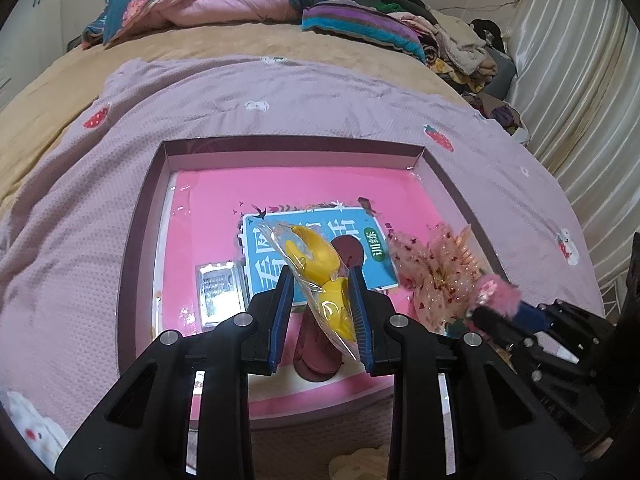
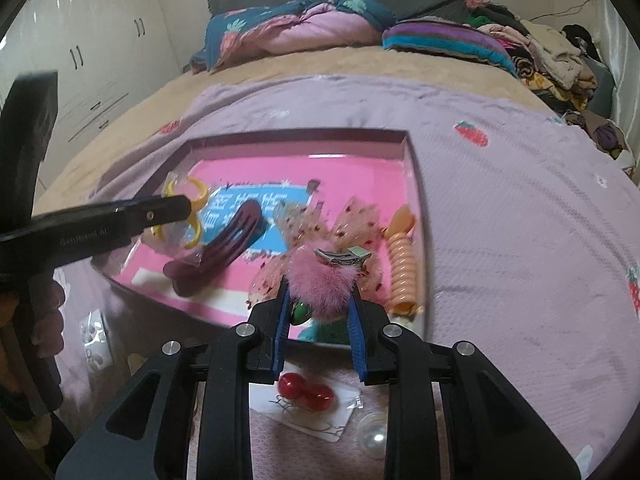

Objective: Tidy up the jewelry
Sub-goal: 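Carry the hair ties and pom-pom charm into the tray and release both, then withdraw both tools from the tray toward the remaining jewelry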

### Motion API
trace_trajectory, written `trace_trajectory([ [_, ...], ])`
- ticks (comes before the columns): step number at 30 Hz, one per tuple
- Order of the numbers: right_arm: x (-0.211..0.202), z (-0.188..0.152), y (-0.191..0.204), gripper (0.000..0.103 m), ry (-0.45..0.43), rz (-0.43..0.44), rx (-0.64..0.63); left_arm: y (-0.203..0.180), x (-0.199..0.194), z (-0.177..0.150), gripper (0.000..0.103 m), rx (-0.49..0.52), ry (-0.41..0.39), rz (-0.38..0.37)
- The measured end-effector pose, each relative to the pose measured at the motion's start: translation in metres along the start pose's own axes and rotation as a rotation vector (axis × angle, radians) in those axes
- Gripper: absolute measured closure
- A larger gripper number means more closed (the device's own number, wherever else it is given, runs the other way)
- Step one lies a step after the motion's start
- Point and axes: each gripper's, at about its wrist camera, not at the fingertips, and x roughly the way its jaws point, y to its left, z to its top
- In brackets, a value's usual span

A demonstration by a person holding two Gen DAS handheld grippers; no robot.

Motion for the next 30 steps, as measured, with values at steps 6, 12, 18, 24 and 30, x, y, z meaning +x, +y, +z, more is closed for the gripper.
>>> trace_trajectory([
  [6, -0.001, -0.005, 0.006, 0.067, 0.016, 0.036, -0.010, 0.003, 0.001, -0.002, 0.082, -0.011, 0.000, 0.005],
  [12, -0.025, -0.008, 0.005, 0.052, -0.014, 0.065, 0.005, 0.005, -0.001, -0.002, 0.082, -0.020, -0.001, 0.011],
  [18, -0.068, -0.010, -0.015, 0.042, -0.091, 0.053, 0.064, 0.006, -0.016, -0.003, 0.071, -0.031, -0.019, 0.011],
  [24, -0.105, -0.012, -0.030, 0.037, -0.162, 0.003, 0.074, 0.009, -0.043, -0.004, 0.058, -0.055, -0.050, 0.012],
  [30, -0.127, -0.013, -0.040, 0.036, -0.206, -0.003, 0.104, 0.012, -0.072, -0.007, 0.039, -0.078, -0.090, 0.014],
])
